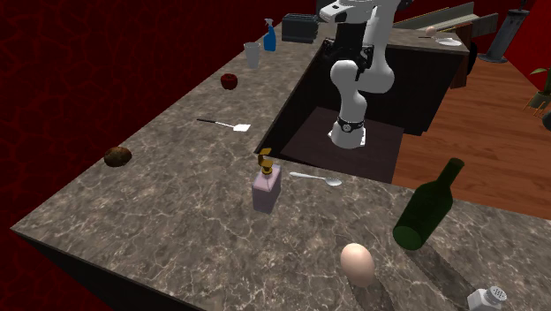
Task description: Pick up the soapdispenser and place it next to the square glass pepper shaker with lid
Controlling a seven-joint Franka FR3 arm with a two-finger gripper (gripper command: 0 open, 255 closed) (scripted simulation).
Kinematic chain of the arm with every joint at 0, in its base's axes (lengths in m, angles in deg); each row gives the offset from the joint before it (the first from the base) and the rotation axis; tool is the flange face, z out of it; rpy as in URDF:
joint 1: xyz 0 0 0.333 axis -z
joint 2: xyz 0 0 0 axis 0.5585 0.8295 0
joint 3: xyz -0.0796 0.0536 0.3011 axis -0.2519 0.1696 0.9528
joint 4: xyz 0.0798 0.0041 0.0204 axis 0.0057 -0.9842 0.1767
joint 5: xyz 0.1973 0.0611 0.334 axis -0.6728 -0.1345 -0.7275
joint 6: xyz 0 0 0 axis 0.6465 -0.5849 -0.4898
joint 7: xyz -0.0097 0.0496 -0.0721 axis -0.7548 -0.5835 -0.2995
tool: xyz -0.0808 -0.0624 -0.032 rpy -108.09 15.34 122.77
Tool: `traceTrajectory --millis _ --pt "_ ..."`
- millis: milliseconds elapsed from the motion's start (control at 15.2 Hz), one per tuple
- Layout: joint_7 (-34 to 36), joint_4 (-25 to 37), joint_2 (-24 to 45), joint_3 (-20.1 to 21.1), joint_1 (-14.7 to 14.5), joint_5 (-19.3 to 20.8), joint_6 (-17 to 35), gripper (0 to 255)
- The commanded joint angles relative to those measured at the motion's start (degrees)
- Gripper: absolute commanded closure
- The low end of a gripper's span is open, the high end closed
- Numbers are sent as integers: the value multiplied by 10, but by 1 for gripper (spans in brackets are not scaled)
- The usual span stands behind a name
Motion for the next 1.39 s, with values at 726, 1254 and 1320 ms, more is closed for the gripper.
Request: traceTrajectory --millis 726,1254,1320 --pt "-87 -108 89 -81 8 28 271 0" --pt "-169 -112 231 -145 -5 5 466 0" --pt "-182 -108 252 -154 -9 -4 489 0"
